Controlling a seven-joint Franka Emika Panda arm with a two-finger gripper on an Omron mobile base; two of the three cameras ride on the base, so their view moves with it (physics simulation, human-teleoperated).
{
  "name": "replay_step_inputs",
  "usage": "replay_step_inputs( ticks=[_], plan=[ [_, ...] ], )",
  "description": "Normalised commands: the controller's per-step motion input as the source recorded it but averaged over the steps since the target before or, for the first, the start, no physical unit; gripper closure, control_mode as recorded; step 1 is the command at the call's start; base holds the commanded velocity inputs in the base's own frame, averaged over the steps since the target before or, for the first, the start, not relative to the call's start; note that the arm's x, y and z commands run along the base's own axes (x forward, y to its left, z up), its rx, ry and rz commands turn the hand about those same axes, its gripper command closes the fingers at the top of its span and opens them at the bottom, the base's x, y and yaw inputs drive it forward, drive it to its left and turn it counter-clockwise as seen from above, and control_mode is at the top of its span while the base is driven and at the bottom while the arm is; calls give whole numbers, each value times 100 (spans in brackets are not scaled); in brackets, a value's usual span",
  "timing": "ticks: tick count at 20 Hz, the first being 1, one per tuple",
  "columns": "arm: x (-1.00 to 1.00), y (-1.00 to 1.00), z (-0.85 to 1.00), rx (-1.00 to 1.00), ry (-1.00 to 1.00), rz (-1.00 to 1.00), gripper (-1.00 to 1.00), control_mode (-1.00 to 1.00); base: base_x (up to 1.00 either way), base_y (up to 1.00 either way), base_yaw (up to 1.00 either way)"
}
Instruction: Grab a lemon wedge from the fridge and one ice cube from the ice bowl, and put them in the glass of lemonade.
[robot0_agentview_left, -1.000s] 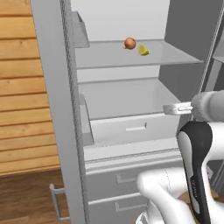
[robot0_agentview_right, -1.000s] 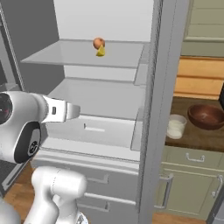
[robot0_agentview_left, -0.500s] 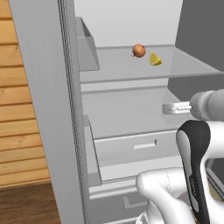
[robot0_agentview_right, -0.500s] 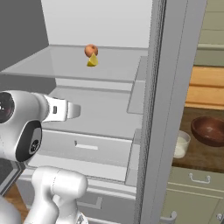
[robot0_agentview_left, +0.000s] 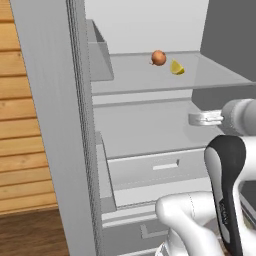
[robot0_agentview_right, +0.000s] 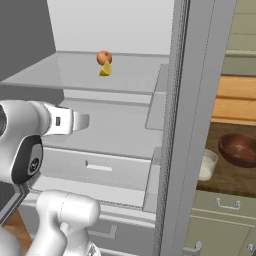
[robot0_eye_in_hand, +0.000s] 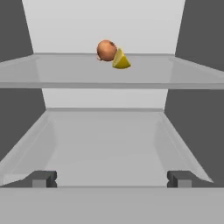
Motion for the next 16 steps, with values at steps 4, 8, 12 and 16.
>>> replay_step_inputs(
  ticks=[4, 8, 12, 16],
  plan=[
    [2, 0, 63, 0, 0, 0, -100, -100, 0, 0, 0],
    [4, -1, 54, 0, 3, -4, -100, -100, 0, 0, 0],
    [5, 0, 27, 0, 1, -1, -100, -100, 0, 0, 0],
    [10, -3, 18, 2, -2, 0, -100, -100, 0, 0, 0]
  ],
)
